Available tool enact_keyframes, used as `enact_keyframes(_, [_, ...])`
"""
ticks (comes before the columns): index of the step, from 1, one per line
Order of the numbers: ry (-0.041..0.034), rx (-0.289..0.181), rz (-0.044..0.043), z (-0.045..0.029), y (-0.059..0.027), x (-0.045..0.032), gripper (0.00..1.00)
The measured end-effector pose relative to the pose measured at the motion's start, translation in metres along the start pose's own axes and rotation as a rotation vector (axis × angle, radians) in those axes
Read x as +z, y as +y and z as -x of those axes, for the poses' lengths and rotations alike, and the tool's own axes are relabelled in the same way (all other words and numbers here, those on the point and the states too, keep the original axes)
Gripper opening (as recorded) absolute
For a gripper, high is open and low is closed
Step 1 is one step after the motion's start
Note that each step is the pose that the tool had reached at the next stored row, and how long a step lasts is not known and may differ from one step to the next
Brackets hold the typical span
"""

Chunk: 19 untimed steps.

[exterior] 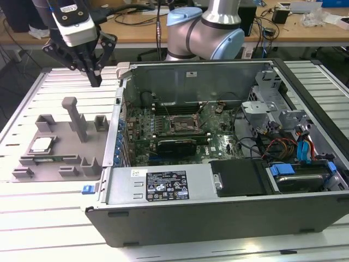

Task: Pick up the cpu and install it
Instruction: 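Reach for the cpu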

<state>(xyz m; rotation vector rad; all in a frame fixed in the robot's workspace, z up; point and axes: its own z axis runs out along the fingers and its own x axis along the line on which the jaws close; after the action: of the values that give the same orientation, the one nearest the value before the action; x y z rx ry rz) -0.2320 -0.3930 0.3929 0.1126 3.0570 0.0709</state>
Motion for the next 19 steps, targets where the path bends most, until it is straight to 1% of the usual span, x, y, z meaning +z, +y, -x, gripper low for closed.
enact_keyframes(4, [0.0001, 0.000, -0.0001, -0.0121, 0.0025, 0.0016, 0.11])
enact_keyframes(7, [0.0001, 0.000, -0.0001, -0.0181, 0.0039, 0.0031, 0.11])
enact_keyframes(13, [0.0003, 0.000, -0.0002, -0.0264, 0.0060, 0.0070, 0.11])
enact_keyframes(19, [0.0000, 0.000, 0.0000, -0.0407, 0.0080, 0.0103, 0.11])
